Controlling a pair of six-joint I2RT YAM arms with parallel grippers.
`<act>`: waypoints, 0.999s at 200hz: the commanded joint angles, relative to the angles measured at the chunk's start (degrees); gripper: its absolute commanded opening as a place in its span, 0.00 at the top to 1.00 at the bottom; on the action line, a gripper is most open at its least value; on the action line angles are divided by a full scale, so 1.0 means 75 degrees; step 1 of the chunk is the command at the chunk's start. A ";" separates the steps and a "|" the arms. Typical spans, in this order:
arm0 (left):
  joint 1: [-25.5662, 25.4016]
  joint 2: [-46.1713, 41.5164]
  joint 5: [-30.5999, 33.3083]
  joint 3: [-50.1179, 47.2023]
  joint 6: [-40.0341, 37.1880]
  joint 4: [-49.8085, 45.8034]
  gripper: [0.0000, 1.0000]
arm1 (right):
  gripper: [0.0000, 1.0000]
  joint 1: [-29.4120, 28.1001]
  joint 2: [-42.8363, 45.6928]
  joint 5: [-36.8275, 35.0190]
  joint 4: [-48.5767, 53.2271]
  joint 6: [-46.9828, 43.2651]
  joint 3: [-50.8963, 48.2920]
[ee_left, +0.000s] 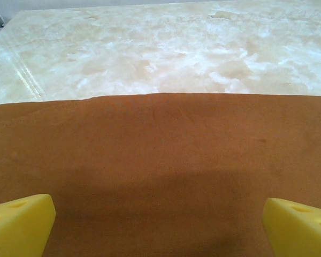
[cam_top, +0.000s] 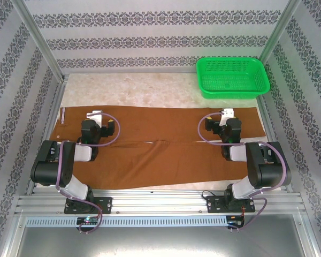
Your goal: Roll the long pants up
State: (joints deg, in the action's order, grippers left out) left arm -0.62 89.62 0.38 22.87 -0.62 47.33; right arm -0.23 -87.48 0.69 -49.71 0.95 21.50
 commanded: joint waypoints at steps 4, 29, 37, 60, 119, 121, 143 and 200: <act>0.0083 -0.0019 -0.0098 0.0114 0.0136 0.0029 0.00 | 0.02 -0.0002 0.0150 -0.0006 -0.0098 0.0085 0.0113; 0.0083 -0.0020 -0.0102 0.0114 0.0130 0.0029 0.00 | 0.02 -0.0002 0.0135 -0.0008 -0.0081 0.0108 0.0134; 0.0083 -0.0011 -0.0098 0.0114 0.0130 0.0026 0.00 | 0.02 -0.0004 0.0140 -0.0010 -0.0075 0.0106 0.0127; 0.0083 -0.0019 -0.0098 0.0114 0.0131 0.0031 0.00 | 0.02 -0.0005 0.0138 -0.0008 -0.0086 0.0092 0.0133; 0.0045 -0.0931 0.1592 0.2236 0.0471 -0.4252 0.00 | 0.02 -0.0004 0.0741 -0.0854 0.1756 0.0419 0.0863; 0.0047 -0.0934 0.1731 0.2341 0.0473 -0.4387 0.00 | 0.02 -0.0007 0.0809 -0.0921 0.2050 0.0432 0.0987; 0.0479 -0.1051 0.1531 0.2591 0.1448 -0.4830 0.00 | 0.02 0.0001 0.1158 -0.1199 0.3315 0.0546 0.1627; 0.1481 0.0911 -0.0357 0.5601 0.2225 -0.7317 0.00 | 0.02 0.0719 0.0832 0.0232 0.5787 0.2118 0.3602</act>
State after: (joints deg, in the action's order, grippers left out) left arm 9.39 89.80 0.08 54.15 12.21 7.86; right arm 4.34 -79.81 -0.67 -16.34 10.98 44.21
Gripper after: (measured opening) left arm 0.998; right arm 0.978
